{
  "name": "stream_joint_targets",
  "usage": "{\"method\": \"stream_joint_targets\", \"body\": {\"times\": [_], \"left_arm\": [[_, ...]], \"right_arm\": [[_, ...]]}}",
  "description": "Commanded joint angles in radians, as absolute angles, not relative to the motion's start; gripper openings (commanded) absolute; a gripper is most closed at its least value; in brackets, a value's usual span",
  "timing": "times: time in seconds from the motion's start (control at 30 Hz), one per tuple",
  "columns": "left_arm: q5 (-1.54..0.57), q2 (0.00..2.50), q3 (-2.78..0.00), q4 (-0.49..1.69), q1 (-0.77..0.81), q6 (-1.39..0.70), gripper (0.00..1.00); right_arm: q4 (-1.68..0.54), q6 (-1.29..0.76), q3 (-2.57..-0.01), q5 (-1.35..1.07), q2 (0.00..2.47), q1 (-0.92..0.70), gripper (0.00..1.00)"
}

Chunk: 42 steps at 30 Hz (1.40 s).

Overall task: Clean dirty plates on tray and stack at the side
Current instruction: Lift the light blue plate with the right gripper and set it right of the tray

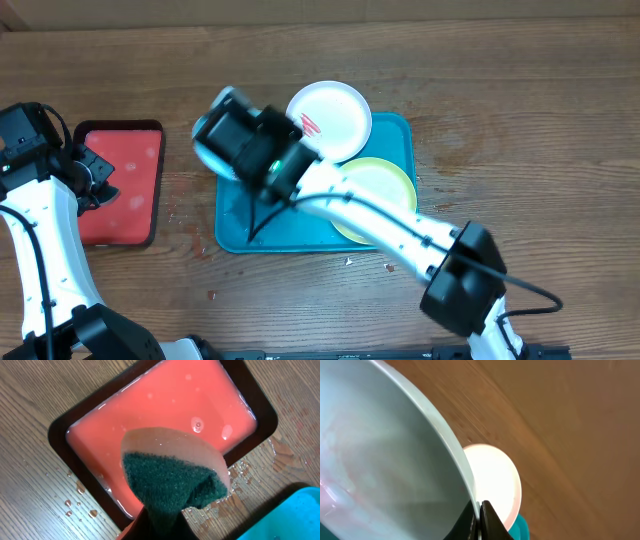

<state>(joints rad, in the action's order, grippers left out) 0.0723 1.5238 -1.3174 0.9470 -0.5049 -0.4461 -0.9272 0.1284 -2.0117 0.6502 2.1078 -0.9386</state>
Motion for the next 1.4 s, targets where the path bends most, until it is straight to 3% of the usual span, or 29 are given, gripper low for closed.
{"method": "stream_joint_targets", "body": {"times": [0.0, 0.13, 0.23, 0.6, 0.97, 1.0, 1.03, 1.07, 1.37], "left_arm": [[0.077, 1.531, -1.330, 0.946, -0.510, -0.461, 0.04], [0.077, 1.531, -1.330, 0.945, -0.510, -0.461, 0.04], [0.077, 1.531, -1.330, 0.945, -0.510, -0.461, 0.04], [0.077, 1.531, -1.330, 0.942, -0.510, -0.461, 0.04], [0.077, 1.531, -1.330, 0.942, -0.510, -0.461, 0.04], [0.077, 1.531, -1.330, 0.942, -0.510, -0.461, 0.04], [0.077, 1.531, -1.330, 0.941, -0.510, -0.461, 0.04], [0.077, 1.531, -1.330, 0.941, -0.510, -0.462, 0.04], [0.053, 1.531, -1.330, 0.940, -0.510, -0.461, 0.04]], "right_arm": [[-1.008, -0.014, -2.086, 0.226, 2.058, -0.741, 0.04], [-1.106, -0.077, -2.086, -0.117, 2.066, -0.513, 0.04], [-1.179, -0.101, -2.082, -0.217, 2.077, -0.355, 0.04], [-1.218, -0.102, -1.895, -0.192, 2.080, 0.084, 0.04], [-0.956, -0.180, -1.615, -0.185, 2.080, 0.284, 0.04], [-0.948, -0.179, -1.606, -0.185, 2.080, 0.290, 0.08], [-0.947, -0.179, -1.598, -0.185, 2.080, 0.294, 0.57], [-0.951, -0.179, -1.598, -0.192, 2.080, 0.294, 0.66], [-0.989, -0.162, -1.687, -0.361, 2.051, 0.239, 0.91]]}}
